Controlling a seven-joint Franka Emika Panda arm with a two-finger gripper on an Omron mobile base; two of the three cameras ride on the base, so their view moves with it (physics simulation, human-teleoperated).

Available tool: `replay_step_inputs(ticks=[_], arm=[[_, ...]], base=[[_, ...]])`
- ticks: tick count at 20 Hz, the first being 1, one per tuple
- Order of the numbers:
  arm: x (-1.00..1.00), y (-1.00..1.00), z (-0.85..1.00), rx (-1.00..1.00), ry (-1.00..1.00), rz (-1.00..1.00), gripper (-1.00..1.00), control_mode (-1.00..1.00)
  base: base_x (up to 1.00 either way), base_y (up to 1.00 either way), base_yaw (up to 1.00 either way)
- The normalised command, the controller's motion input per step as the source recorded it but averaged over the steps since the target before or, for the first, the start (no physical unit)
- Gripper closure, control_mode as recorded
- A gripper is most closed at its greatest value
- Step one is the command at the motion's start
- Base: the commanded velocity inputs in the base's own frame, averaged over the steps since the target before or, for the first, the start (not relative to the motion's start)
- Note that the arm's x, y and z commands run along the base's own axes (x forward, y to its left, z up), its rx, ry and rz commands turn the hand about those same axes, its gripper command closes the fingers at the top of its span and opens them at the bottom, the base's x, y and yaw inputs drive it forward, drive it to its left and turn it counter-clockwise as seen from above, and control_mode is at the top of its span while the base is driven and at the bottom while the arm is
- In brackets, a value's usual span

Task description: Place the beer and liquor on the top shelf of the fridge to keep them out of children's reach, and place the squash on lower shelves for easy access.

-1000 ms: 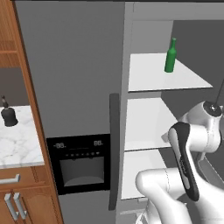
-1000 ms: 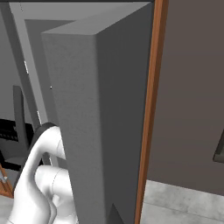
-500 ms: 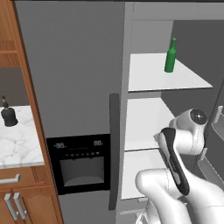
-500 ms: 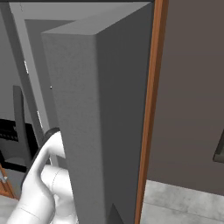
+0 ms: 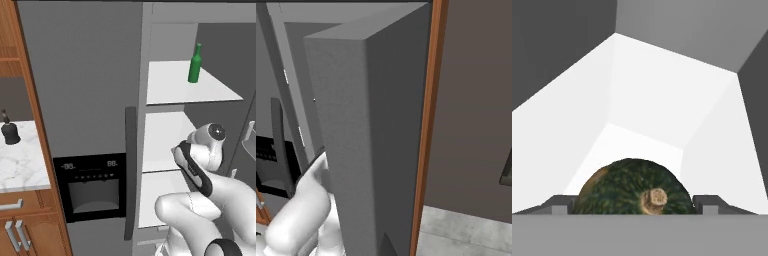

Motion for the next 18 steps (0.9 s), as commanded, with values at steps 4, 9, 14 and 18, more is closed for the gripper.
replay_step_inputs(ticks=[4,9,14,18], arm=[[0.60,-0.12,-0.08,0.00,0.00,0.00,1.00,-1.00],[0.52,-0.11,-0.16,0.00,0.00,0.00,1.00,-1.00],[0.47,-0.12,-0.20,0.00,0.00,0.00,1.00,-1.00],[0.47,-0.12,-0.14,0.00,0.00,0.00,-1.00,-1.00]], base=[[0.00,0.00,0.00],[0.00,0.00,0.00],[0.00,0.00,0.00],[0.00,0.00,0.00]])
